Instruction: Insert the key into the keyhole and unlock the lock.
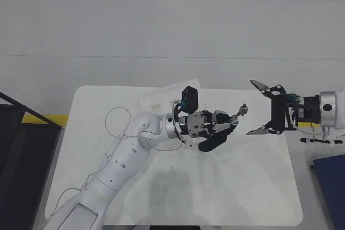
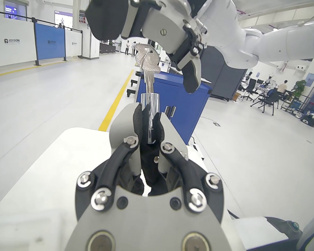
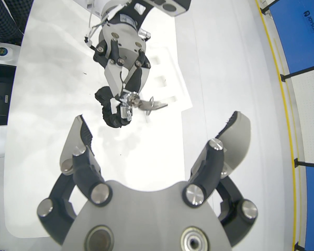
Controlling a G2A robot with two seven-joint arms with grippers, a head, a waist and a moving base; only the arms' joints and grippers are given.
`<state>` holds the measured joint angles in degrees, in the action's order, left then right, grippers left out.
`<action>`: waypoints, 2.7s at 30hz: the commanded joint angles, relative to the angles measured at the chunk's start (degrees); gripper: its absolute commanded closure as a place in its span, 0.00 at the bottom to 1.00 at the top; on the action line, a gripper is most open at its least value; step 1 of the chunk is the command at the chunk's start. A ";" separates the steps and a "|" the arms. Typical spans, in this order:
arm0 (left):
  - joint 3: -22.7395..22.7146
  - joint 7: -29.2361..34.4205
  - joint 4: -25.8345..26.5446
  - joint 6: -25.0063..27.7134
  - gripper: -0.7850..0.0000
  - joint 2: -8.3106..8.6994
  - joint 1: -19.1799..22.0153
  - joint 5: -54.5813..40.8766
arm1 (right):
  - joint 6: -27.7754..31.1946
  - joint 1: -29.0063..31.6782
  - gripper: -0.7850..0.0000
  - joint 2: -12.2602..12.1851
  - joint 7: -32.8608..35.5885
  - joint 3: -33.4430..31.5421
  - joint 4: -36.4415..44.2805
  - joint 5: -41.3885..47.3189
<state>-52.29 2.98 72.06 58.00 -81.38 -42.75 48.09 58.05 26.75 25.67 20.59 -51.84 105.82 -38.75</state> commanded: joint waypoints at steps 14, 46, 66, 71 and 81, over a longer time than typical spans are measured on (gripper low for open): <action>4.89 1.72 0.37 0.00 1.00 3.38 2.52 -6.28 | -0.05 -5.67 0.56 1.27 -11.45 7.29 -0.50 -10.28; 11.59 -2.01 -0.45 0.00 1.00 7.16 6.52 -9.78 | -0.05 -27.06 0.56 -1.72 -45.48 33.91 -8.40 -33.75; 13.41 -4.47 -0.91 0.00 1.00 8.09 7.58 -9.19 | -0.05 -32.77 0.95 -0.33 -46.09 42.10 -10.36 -28.47; 13.66 -4.99 -1.06 0.00 1.00 8.21 7.62 -8.75 | -0.05 -32.17 0.97 -0.35 -39.93 42.10 -10.27 -20.68; 13.62 -5.89 -1.46 0.00 1.00 8.29 7.42 -7.25 | -0.05 -31.88 1.00 -0.76 -19.19 42.10 -8.63 1.67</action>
<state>-38.66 -2.87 70.68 58.00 -73.09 -35.32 40.64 58.00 -5.10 24.97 -2.11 -9.74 97.16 -40.64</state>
